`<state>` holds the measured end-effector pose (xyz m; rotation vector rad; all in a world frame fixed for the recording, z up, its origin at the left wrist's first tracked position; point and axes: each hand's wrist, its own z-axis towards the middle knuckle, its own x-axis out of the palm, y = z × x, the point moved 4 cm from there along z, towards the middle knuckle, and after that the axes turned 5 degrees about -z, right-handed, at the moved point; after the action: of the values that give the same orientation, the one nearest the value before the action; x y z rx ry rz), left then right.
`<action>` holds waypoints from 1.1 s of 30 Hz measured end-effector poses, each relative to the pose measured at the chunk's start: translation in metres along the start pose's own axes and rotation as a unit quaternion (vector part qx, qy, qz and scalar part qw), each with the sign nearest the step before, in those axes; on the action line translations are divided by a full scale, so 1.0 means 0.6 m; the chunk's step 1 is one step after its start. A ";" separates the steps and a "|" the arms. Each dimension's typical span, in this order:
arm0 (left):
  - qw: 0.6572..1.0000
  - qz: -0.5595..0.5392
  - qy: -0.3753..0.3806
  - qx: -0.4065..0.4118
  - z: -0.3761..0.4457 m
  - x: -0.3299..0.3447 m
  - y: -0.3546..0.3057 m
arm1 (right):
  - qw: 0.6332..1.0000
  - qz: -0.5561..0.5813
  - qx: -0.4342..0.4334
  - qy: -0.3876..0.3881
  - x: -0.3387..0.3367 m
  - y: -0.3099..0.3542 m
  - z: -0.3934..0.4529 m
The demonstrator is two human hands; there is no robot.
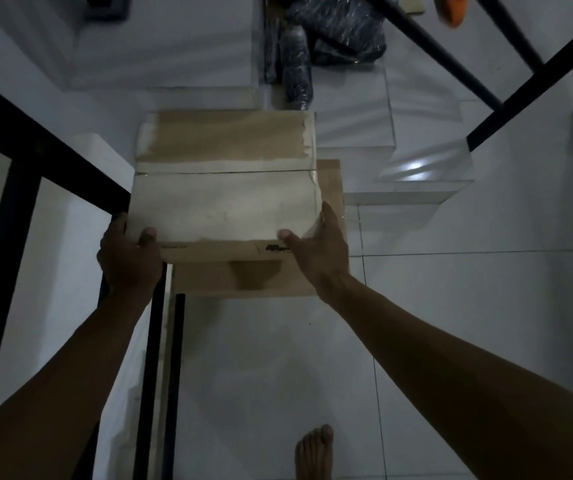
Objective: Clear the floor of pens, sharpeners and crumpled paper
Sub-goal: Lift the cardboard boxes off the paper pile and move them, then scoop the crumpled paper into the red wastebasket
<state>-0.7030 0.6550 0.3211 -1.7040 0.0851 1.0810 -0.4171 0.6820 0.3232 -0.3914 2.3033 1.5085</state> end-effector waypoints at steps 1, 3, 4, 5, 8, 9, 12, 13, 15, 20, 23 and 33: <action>0.999 0.020 -0.022 0.015 -0.008 -0.003 -0.008 | 1.000 0.004 0.002 0.003 -0.011 -0.002 -0.010; 0.996 0.040 -0.068 0.034 -0.036 -0.007 -0.031 | 1.000 0.013 0.010 0.006 -0.032 -0.013 -0.031; 0.994 0.044 -0.086 0.044 -0.056 -0.005 -0.048 | 1.000 0.010 0.011 0.002 -0.045 -0.024 -0.041; 0.992 0.044 -0.096 0.062 -0.078 -0.002 -0.068 | 1.000 0.001 0.013 -0.002 -0.058 -0.036 -0.050; 0.991 0.013 -0.050 0.124 -0.150 0.034 -0.124 | 0.998 -0.031 0.050 -0.015 -0.114 -0.085 -0.086; 0.990 0.001 -0.024 0.139 -0.171 0.048 -0.136 | 0.997 -0.037 0.065 -0.018 -0.136 -0.100 -0.101; 0.977 -0.022 0.044 0.207 -0.253 0.102 -0.189 | 0.993 -0.028 0.105 -0.050 -0.222 -0.155 -0.153; 0.972 -0.029 0.067 0.222 -0.288 0.118 -0.215 | 0.991 -0.022 0.115 -0.064 -0.254 -0.175 -0.174; 0.966 -0.051 0.108 0.231 -0.351 0.150 -0.253 | 0.987 -0.011 0.136 -0.085 -0.310 -0.211 -0.215; 0.944 -0.087 0.193 0.254 -0.557 0.222 -0.325 | 0.967 0.035 0.194 -0.164 -0.466 -0.321 -0.357; 0.926 -0.124 0.273 0.229 -0.711 0.249 -0.349 | 0.951 0.052 0.220 -0.212 -0.547 -0.396 -0.460; 0.818 -0.094 0.502 0.263 -1.228 0.294 -0.333 | 0.880 0.106 0.313 -0.340 -0.742 -0.681 -0.856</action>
<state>-0.0439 0.2332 0.3626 -1.5361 0.7928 -0.1074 0.0784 0.0651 0.3722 0.5061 2.0993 0.7026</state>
